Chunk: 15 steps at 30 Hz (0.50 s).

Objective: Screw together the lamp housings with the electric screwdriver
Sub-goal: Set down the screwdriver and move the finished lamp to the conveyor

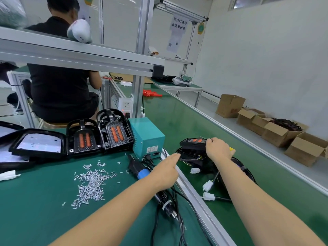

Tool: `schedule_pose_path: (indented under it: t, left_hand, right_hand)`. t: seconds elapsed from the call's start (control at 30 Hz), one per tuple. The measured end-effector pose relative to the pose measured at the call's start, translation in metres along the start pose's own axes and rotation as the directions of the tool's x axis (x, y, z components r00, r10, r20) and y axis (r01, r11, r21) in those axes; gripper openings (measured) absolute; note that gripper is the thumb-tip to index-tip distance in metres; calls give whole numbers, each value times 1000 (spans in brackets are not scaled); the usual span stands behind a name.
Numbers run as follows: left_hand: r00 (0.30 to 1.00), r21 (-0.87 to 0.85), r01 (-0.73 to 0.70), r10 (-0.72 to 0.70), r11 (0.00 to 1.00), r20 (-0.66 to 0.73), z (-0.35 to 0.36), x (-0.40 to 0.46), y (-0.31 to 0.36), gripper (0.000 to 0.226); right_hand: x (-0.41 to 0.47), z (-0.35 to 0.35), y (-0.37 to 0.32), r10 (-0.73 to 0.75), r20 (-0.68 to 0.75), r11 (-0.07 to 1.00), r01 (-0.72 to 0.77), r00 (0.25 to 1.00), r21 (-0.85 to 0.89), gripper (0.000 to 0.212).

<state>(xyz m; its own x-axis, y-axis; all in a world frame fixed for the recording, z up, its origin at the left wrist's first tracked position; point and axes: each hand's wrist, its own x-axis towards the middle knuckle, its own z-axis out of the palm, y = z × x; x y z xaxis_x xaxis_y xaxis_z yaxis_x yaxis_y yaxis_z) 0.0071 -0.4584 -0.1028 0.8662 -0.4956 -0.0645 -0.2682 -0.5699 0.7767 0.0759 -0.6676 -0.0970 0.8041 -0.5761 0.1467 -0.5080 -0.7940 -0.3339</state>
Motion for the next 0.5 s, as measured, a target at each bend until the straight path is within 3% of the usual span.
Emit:
schedule_pose_path:
  t: [0.23, 0.3, 0.5]
  left_hand:
    - [999, 10, 49, -49, 999, -10, -4, -6, -8, 63]
    - [998, 3, 53, -52, 999, -26, -5, -7, -11, 55]
    - [993, 37, 55, -51, 998, -110, -18, -21, -23, 68]
  right_hand:
    - [-19, -2, -22, -128, -72, 988, 120, 989, -98, 44]
    - [-30, 1, -33, -194, -42, 977, 189, 980, -101, 47]
    - [-78, 16, -66, -348, 90, 934, 353, 933, -56, 65]
